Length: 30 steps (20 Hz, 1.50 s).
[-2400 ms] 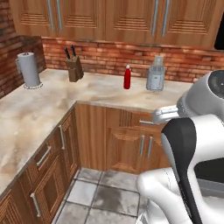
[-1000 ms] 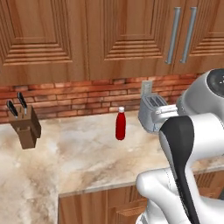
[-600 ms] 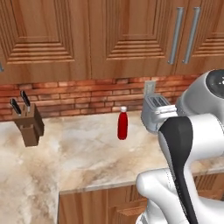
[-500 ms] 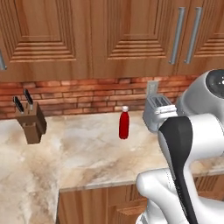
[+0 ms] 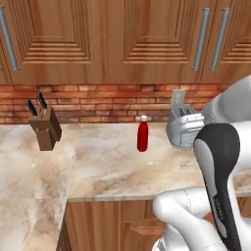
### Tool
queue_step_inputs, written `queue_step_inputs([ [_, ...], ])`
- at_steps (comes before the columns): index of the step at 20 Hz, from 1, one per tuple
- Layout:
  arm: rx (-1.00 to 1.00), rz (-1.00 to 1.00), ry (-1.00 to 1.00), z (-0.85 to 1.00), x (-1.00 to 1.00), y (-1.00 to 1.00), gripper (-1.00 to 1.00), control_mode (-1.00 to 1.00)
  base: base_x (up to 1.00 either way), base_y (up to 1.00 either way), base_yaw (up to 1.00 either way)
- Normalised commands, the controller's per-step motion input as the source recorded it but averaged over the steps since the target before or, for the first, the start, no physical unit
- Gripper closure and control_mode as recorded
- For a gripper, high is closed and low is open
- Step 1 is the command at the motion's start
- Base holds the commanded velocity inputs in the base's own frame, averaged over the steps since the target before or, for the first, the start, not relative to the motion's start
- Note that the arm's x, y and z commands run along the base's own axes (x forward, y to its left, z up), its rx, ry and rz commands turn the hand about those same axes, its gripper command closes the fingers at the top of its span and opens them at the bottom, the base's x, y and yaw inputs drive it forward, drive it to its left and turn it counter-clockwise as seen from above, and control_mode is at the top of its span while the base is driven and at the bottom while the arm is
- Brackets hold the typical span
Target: Move the drinks to the dining counter.
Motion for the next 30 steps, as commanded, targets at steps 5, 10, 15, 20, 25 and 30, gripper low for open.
queue_step_inputs([
  [5,0.22,0.3,-0.06,-0.01,0.01,-0.04,-1.0,-1.0,0.0,0.0,0.0],
  [10,0.18,0.17,-0.08,-0.12,0.0,0.0,-1.0,-1.0,0.0,0.0,0.0],
  [15,0.16,0.08,-0.19,-0.24,0.0,-0.11,-1.0,-1.0,0.0,0.0,0.0],
  [20,0.11,0.02,-0.25,-0.21,0.08,-0.01,-1.0,-1.0,0.0,0.0,0.0],
  [25,0.06,0.0,-0.25,-0.2,0.01,0.0,-1.0,-1.0,0.0,0.0,0.0],
  [30,0.01,0.0,-0.22,-0.42,0.0,0.0,-1.0,-1.0,0.0,0.0,0.0],
])
